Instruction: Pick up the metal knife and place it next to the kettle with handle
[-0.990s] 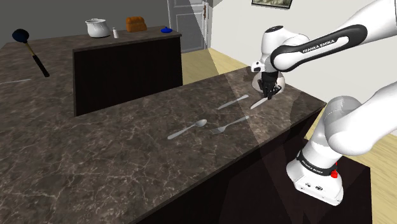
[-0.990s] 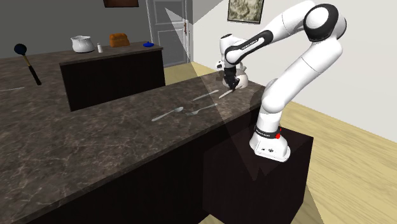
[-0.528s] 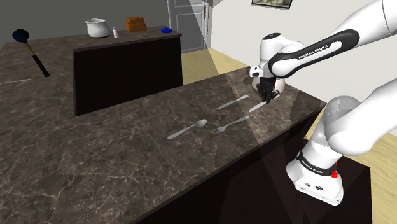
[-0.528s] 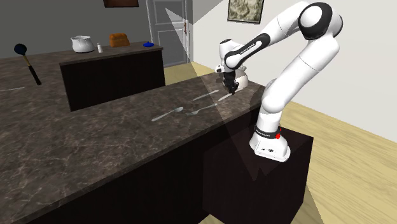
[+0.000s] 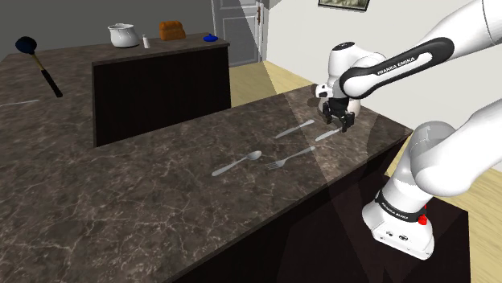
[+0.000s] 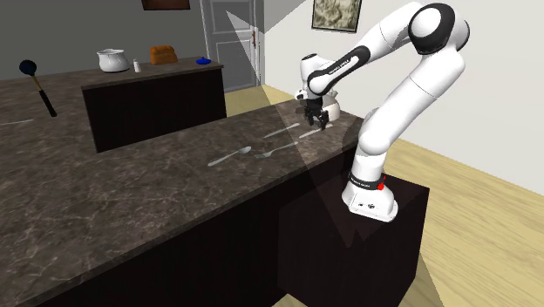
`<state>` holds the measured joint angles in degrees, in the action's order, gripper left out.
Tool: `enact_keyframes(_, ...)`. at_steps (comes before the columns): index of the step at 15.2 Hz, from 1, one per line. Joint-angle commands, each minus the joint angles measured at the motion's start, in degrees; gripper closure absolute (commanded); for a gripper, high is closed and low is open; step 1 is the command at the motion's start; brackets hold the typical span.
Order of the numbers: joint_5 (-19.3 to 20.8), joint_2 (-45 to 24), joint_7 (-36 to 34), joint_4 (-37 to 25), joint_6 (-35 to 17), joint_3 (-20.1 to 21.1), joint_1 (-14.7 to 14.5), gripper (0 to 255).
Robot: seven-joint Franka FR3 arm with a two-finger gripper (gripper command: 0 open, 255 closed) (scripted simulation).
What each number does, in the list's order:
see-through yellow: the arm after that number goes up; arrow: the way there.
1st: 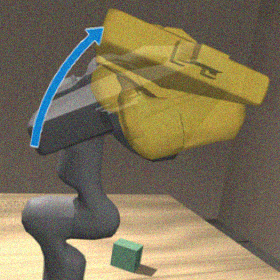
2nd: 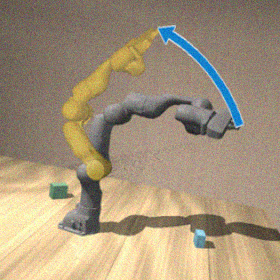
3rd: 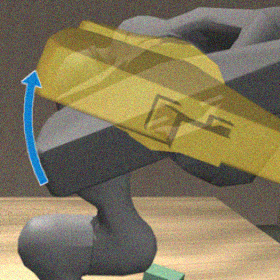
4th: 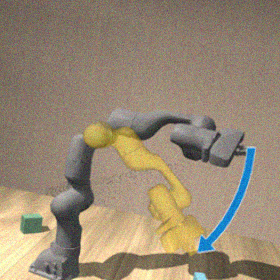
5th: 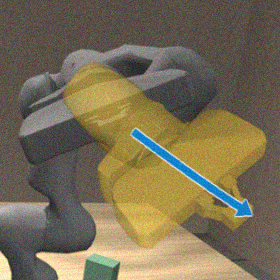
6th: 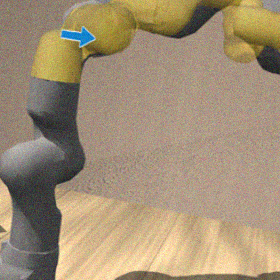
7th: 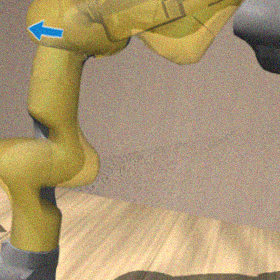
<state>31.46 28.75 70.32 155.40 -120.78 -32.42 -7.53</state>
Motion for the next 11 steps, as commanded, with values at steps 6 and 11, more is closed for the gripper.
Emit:
enact_keyframes(6,-2.2,3.2,0.4,-3.6,6.9,2.6,-0.8,0)
enact_keyframes(11,-2.8,3.8,0.4,-4.7,8.6,3.2,-1.0,0)
